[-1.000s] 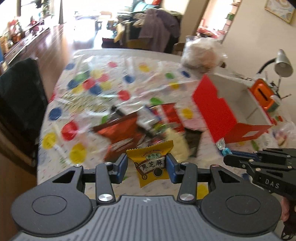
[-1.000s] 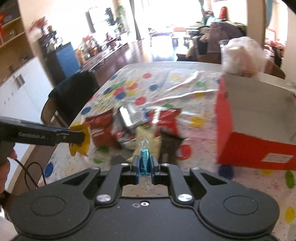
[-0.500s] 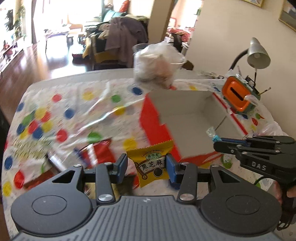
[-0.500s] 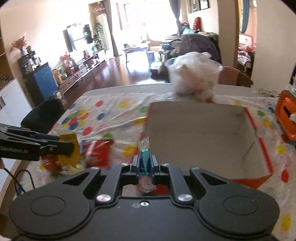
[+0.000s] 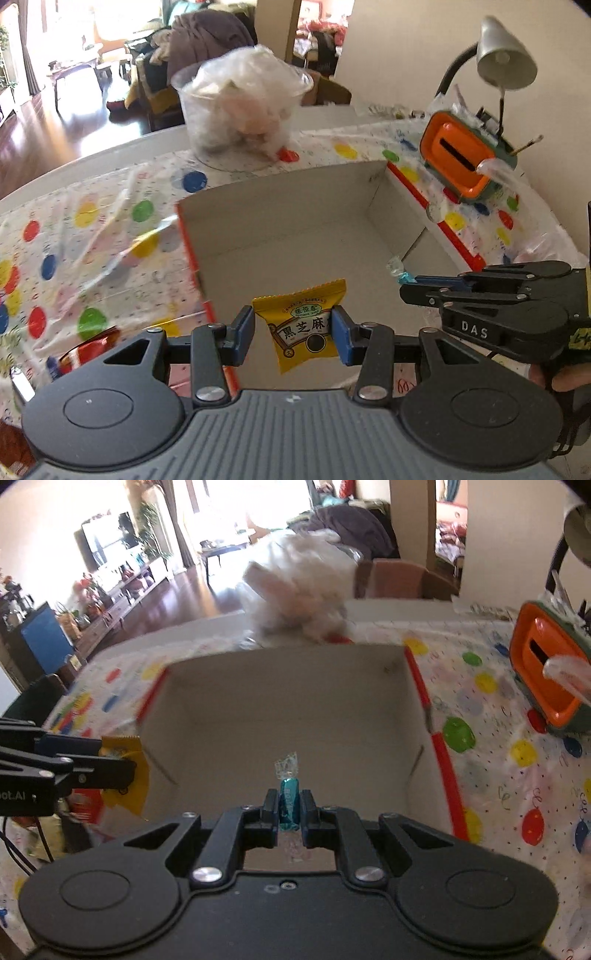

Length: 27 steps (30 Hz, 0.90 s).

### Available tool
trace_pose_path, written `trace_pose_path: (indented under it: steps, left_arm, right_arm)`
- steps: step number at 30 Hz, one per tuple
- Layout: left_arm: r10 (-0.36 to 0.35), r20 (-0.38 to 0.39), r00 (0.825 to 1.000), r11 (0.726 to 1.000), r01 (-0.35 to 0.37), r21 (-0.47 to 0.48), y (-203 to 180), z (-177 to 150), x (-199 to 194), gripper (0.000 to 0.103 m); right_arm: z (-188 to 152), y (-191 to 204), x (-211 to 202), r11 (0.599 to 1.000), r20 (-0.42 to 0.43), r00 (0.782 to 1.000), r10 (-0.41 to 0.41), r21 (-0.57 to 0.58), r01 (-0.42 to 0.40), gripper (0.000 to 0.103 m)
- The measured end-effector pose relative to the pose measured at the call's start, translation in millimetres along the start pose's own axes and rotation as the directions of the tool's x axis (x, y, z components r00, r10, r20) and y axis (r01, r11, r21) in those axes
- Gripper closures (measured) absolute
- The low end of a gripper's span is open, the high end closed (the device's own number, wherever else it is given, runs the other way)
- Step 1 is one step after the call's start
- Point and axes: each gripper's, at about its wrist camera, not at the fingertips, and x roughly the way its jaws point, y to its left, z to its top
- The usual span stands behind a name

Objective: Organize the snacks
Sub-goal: 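Carry both snacks over the red box and open both grippers, then withdraw both tools from the box back toward the snack pile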

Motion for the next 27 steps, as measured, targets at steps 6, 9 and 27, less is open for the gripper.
trace_pose_path:
  steps: [6,9,27]
  left_arm:
    - [0.013,-0.109,0.994,1.000,-0.012,0.013,-22.3,13.0,43.2,0.059]
    - [0.032,-0.162,0.986,0.999,-0.029,0.018,-25.9,14.7,61.4,0.059]
    - [0.035,-0.204,0.978,0.999,-0.034,0.010,-25.2,13.3,76.0,0.055]
  right_arm:
    - [4.0,-16.4,22.3,1.000,-0.078,0.997,0.019,-0.012,-0.020,0.094]
    - [3.9,-17.3,32.9,0.999,-0.116,0.993,0.023,-0.026,-0.026,0.094]
    - [1.5,-23.1,40.7,0.997,-0.150,0.987,0.051,-0.049,-0.059,0.080]
